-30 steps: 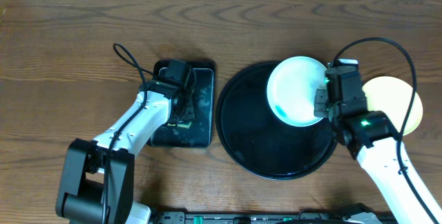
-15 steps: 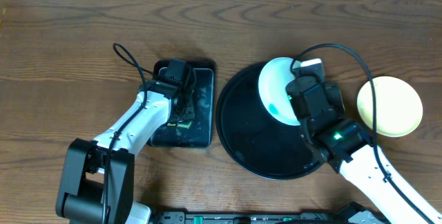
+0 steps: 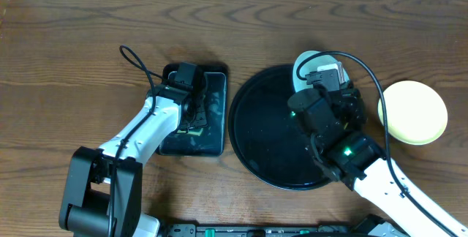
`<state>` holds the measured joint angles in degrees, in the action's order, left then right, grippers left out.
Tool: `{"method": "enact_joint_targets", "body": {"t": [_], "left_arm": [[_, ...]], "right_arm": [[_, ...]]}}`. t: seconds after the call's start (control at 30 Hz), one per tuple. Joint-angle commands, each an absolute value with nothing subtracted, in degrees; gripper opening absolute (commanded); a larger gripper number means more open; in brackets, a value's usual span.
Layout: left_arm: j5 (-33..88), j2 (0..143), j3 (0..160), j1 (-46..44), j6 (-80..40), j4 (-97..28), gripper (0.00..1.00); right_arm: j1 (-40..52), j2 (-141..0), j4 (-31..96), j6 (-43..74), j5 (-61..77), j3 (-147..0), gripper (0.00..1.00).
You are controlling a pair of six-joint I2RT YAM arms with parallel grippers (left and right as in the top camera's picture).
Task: Clean dirty plates on tray and stack at the side
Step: 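Carry the pale green plate right toward the yellow plate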
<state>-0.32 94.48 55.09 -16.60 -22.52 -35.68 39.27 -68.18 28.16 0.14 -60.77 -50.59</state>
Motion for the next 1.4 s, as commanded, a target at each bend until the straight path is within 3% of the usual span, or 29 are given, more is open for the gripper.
{"method": "enact_joint_targets", "body": {"t": [0.0,0.93,1.13,1.37], "left_arm": [[-0.45,94.0,54.52,-16.43,-22.81,-35.7,0.6],[-0.45,94.0,54.52,-16.43,-22.81,-35.75,0.6],[-0.45,94.0,54.52,-16.43,-22.81,-35.77,0.6],[-0.45,94.0,54.52,-16.43,-22.81,-35.77,0.6]], "right_arm": [[41.5,-67.53,27.75,-0.08,-67.68,-50.68,0.01],[43.0,-74.7,25.85,1.13,-67.02,-50.68,0.01],[35.14,-74.72,25.96,10.37,-50.39,-50.68,0.01],[19.77,-74.72,29.34,23.59,-35.03,-50.68,0.01]]}}
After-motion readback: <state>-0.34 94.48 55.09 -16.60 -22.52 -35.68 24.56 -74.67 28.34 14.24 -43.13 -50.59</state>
